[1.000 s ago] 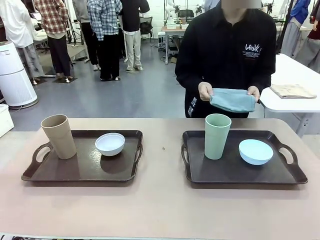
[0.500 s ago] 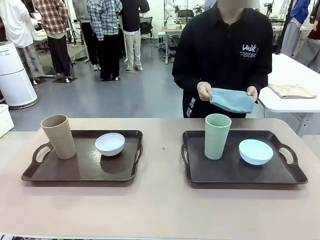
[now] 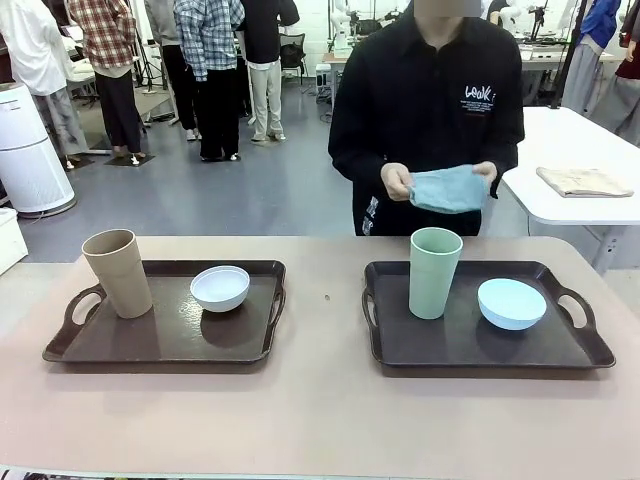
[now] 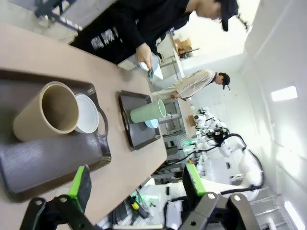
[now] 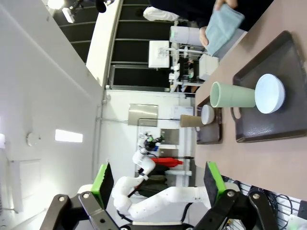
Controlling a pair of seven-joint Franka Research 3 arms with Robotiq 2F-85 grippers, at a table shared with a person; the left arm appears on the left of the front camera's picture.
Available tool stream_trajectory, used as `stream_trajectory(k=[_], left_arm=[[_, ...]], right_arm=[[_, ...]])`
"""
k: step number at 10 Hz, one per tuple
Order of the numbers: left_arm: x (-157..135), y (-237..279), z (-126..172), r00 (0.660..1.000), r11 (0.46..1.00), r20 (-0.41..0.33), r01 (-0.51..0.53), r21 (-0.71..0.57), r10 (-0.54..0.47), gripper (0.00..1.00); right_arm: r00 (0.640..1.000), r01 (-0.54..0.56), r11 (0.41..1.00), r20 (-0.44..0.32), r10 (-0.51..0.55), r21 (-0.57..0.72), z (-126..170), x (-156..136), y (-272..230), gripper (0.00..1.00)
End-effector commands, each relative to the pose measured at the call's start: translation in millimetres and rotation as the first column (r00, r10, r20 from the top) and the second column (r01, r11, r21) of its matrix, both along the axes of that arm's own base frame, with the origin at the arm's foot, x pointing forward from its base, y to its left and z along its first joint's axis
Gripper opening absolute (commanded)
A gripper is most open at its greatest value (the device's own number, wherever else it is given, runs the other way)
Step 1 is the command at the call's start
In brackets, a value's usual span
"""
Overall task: Set up a tray with a mat and arrange the tableware.
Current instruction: Pick up the Picnic Bowl and Reusable plastic cup from the Handle tray in front of the human's position and hold them in the air.
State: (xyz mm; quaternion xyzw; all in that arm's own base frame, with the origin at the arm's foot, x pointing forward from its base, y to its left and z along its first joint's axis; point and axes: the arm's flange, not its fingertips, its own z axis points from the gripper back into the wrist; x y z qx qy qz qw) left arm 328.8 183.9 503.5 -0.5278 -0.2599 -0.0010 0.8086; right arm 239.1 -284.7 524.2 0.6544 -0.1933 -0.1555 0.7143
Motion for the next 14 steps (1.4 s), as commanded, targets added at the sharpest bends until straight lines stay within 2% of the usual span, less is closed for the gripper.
stream_trajectory(k=[1,2,3,4,5,6,7,10,11,12,13,14], left_arm=[[1,-49,65,0.951,0.949,0.295,-0.002,0.316,-0.096,1.00],[1,-88,106,0.881,0.898,0.426,-0.005,0.440,-0.204,1.00],[0,-136,143,0.797,0.725,0.481,-0.080,0.684,-0.366,1.00],[2,-187,163,0.731,0.548,0.476,-0.168,0.820,-0.489,1.00],[6,-243,168,0.654,0.408,0.447,-0.225,0.885,-0.610,1.00],[8,-290,158,0.603,0.357,0.413,-0.218,0.908,-0.683,1.00],[-19,-218,186,0.829,0.774,0.370,0.115,0.622,-0.420,1.00],[-19,-218,186,0.829,0.774,0.370,0.115,0.622,-0.420,1.00],[-13,-233,183,0.809,0.748,0.382,0.103,0.656,-0.447,1.00],[30,-289,174,0.746,0.612,0.283,0.205,0.764,-0.603,1.00],[64,-321,150,0.693,0.537,0.165,0.361,0.763,-0.702,1.00],[84,-346,120,0.663,0.464,0.076,0.433,0.773,-0.745,1.00]], right_arm=[[0.997,-0.068,0.944,0.001,0.072,-0.322,35,10,42,1.00],[0.996,-0.087,0.865,-0.012,0.093,-0.494,60,20,73,1.00],[0.990,-0.139,0.737,-0.084,0.111,-0.661,75,29,107,1.00],[0.983,-0.179,0.574,-0.165,0.077,-0.799,77,43,132,1.00],[0.984,-0.166,0.390,-0.179,0.002,-0.906,69,58,156,1.00],[0.981,-0.177,0.268,-0.191,-0.029,-0.947,56,68,176,1.00],[0.996,-0.092,0.681,-0.062,0.069,-0.726,99,43,141,1.00],[0.996,-0.092,0.681,-0.062,0.069,-0.726,99,43,141,1.00],[0.996,-0.084,0.631,-0.060,0.061,-0.771,91,47,147,1.00],[0.986,-0.166,0.568,-0.143,0.085,-0.806,77,73,180,1.00],[0.973,-0.230,0.508,-0.199,0.115,-0.830,58,83,205,1.00],[0.959,-0.283,0.453,-0.263,0.107,-0.845,39,91,221,1.00]])
